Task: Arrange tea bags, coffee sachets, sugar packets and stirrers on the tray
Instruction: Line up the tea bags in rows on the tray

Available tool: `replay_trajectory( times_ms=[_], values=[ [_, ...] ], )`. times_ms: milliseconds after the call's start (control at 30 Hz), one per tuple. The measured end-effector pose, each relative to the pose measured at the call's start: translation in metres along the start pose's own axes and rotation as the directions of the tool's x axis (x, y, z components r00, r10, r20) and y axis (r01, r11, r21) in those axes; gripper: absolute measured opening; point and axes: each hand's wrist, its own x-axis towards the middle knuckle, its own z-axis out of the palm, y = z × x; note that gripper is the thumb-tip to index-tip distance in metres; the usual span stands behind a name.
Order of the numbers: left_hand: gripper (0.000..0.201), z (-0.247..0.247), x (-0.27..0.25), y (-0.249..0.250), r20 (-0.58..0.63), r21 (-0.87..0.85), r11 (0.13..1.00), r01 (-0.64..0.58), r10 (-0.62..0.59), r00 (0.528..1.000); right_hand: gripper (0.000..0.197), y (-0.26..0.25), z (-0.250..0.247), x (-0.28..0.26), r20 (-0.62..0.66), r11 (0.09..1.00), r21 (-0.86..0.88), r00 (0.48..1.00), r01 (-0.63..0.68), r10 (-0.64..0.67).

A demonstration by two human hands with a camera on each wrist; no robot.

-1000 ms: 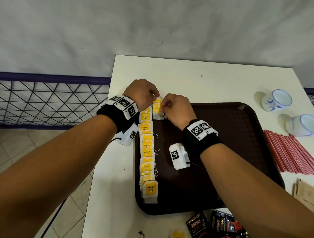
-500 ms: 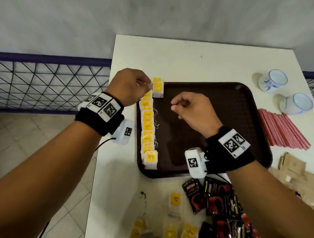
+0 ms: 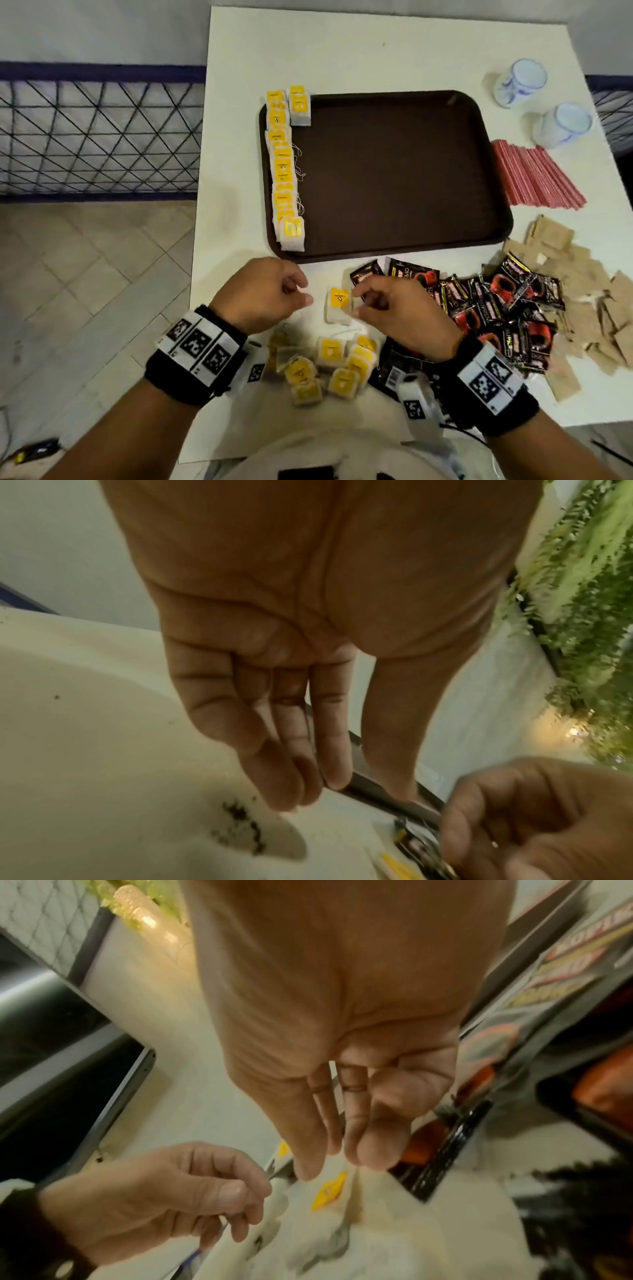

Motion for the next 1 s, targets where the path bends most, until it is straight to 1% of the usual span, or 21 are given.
replay_trajectory(
  times_ms=[67,133,200,267,367,400,467,567,733,800,833,900,1000],
  values=[
    [0.03,0.007,-0.007,0.005,0.097,0.09,0.996,0.013,-0.022,0.995,0.03,-0.006,0.007,0.0,-0.02,0.987,-0.162,0.999,0.023,-0.027],
    [0.031,0.009,-0.013,0.007,0.164,0.187,0.982,-0.008,-0.024,0.986,0.041,-0.013,0.013,0.003,-0.025,0.946,-0.324,0.999,0.032,-0.043],
    [0.028,0.009,-0.02,0.004,0.204,0.234,0.972,-0.036,-0.013,0.979,0.048,-0.018,0.018,0.007,0.007,0.911,-0.411,0.999,0.037,-0.038],
    [0.027,0.009,-0.028,-0.003,0.243,0.273,0.96,-0.064,-0.005,0.97,0.055,-0.019,0.021,0.01,0.035,0.895,-0.444,0.999,0.036,-0.024],
    [0.033,0.014,-0.04,-0.011,0.281,0.289,0.954,-0.087,0.002,0.96,0.054,-0.023,0.021,0.011,0.04,0.884,-0.466,0.999,0.031,-0.014],
    [0.034,0.016,-0.043,-0.011,0.288,0.289,0.953,-0.09,0.003,0.958,0.05,-0.024,0.021,0.011,0.04,0.882,-0.47,0.999,0.034,-0.017],
    [0.03,0.022,-0.045,-0.01,0.298,0.294,0.949,-0.111,0.019,0.954,0.041,-0.027,0.022,0.011,0.043,0.881,-0.471,0.999,0.047,-0.031],
    [0.019,0.027,-0.043,-0.008,0.294,0.266,0.956,-0.124,0.042,0.955,0.035,-0.029,0.023,0.011,0.058,0.895,-0.442,0.997,0.065,-0.043],
    [0.014,0.023,-0.036,-0.008,0.294,0.133,0.987,-0.095,0.052,0.954,0.017,-0.028,0.018,0.01,0.077,0.933,-0.333,0.99,0.134,-0.115],
    [0.009,0.019,-0.034,-0.006,0.293,0.115,0.987,-0.115,0.077,0.953,0.015,-0.026,0.015,0.009,0.087,0.955,-0.265,0.99,0.131,-0.112],
    [0.01,0.017,-0.033,-0.004,0.3,0.099,0.988,-0.12,0.085,0.95,0.016,-0.025,0.013,0.009,0.085,0.966,-0.228,0.991,0.124,-0.108],
    [0.015,0.011,-0.031,-0.001,0.317,0.033,0.994,-0.108,0.093,0.944,0.016,-0.024,0.009,0.008,0.065,0.982,-0.149,0.993,0.112,-0.103],
    [0.014,0.003,-0.027,0.002,0.323,-0.064,0.993,-0.102,0.117,0.939,0.013,-0.023,0.001,0.008,0.028,0.998,-0.004,0.997,0.066,-0.066]
  ],
)
